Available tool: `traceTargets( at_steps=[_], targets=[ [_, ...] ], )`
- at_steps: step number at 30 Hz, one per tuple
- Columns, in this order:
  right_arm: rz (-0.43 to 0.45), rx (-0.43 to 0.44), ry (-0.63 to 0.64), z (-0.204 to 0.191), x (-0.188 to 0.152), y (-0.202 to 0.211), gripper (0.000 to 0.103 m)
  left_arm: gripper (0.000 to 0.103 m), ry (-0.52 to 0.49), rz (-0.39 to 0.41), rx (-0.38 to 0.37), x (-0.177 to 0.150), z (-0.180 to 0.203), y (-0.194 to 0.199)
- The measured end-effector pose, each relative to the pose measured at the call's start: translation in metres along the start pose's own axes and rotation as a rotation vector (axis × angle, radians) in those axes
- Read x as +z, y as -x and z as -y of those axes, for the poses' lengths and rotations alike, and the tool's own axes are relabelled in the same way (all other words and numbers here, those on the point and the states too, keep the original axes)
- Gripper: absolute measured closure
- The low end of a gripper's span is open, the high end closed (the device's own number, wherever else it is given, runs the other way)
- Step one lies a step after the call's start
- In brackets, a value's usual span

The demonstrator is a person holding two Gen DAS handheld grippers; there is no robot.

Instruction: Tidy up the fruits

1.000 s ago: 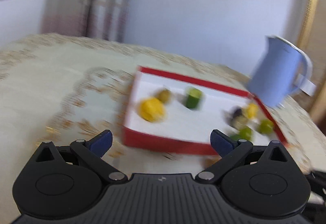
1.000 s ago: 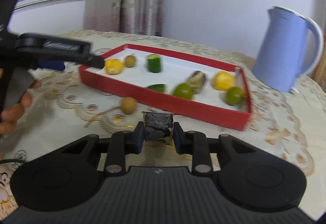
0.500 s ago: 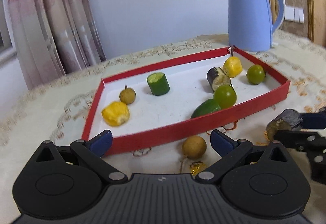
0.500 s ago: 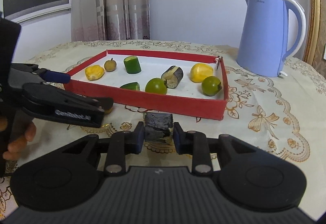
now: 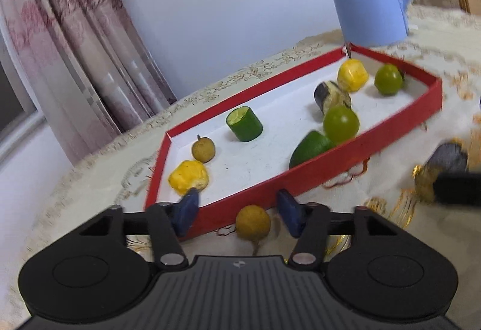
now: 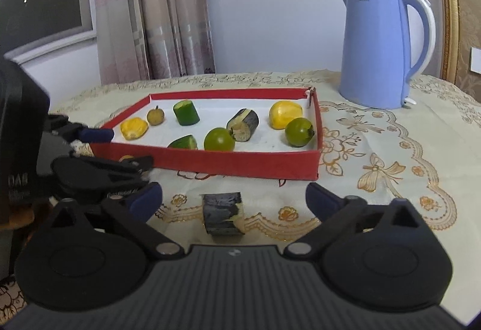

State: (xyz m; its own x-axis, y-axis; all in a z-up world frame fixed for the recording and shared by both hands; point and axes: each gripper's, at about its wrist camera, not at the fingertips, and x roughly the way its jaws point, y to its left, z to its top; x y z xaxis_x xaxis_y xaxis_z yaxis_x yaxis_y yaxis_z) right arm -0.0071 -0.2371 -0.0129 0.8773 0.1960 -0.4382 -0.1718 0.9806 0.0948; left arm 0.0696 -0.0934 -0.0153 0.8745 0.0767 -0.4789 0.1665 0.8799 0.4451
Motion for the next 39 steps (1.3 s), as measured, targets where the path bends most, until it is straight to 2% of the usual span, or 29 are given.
traceTargets(
  at_steps=[2, 4, 8, 11, 14, 15, 16, 18, 26, 29, 32, 35, 36, 38, 39],
  targets=[
    [0.008, -0.012, -0.015, 0.002, 0.000, 0.001, 0.000, 0.060, -0.005, 0.009, -0.013, -0.004, 0.001, 0.006],
    [0.008, -0.014, -0.032, 0.005, 0.001, 0.000, 0.000, 0.060, 0.039, -0.021, -0.066, -0.004, -0.003, 0.005],
    [0.010, -0.008, -0.031, 0.006, 0.000, 0.001, 0.000, 0.060, 0.037, -0.004, -0.056, -0.005, -0.001, 0.011],
    [0.008, -0.008, -0.018, 0.004, -0.001, 0.001, 0.000, 0.061, 0.076, -0.050, -0.132, -0.003, -0.005, 0.000],
    [0.014, -0.007, -0.026, 0.005, -0.001, 0.001, 0.000, 0.061, 0.083, -0.057, -0.141, -0.001, -0.007, -0.002],
    [0.014, -0.009, -0.030, 0.005, -0.001, 0.001, 0.000, 0.065, 0.090, -0.056, -0.140, -0.002, -0.008, -0.003],
    [0.013, -0.010, -0.034, 0.006, -0.001, 0.001, 0.000, 0.073, 0.092, -0.056, -0.130, -0.002, -0.009, -0.004],
    [0.012, -0.012, -0.041, 0.007, -0.001, 0.001, 0.000, 0.079, 0.088, -0.055, -0.119, -0.003, -0.012, -0.004],
    [0.006, -0.014, -0.046, 0.006, -0.001, 0.001, 0.000, 0.079, 0.160, -0.064, -0.205, -0.013, -0.032, 0.006],
    [0.008, -0.013, -0.048, 0.007, -0.001, 0.001, 0.000, 0.079, 0.217, -0.066, -0.250, -0.020, -0.041, 0.016],
    [0.008, -0.013, -0.046, 0.006, -0.001, 0.001, 0.000, 0.079, 0.262, -0.048, -0.255, -0.023, -0.047, 0.030],
    [0.011, -0.008, -0.039, 0.005, -0.001, 0.002, 0.000, 0.078, 0.268, -0.046, -0.219, -0.024, -0.046, 0.033],
    [0.011, -0.008, -0.037, 0.005, -0.002, 0.002, 0.000, 0.075, 0.259, -0.050, -0.182, -0.024, -0.043, 0.031],
    [0.005, -0.011, -0.035, 0.004, -0.001, 0.001, 0.000, 0.055, 0.245, -0.056, -0.127, -0.024, -0.040, 0.027],
    [0.001, -0.014, -0.034, 0.004, -0.001, 0.000, 0.000, 0.034, 0.246, -0.055, -0.107, -0.025, -0.040, 0.026]
  ],
)
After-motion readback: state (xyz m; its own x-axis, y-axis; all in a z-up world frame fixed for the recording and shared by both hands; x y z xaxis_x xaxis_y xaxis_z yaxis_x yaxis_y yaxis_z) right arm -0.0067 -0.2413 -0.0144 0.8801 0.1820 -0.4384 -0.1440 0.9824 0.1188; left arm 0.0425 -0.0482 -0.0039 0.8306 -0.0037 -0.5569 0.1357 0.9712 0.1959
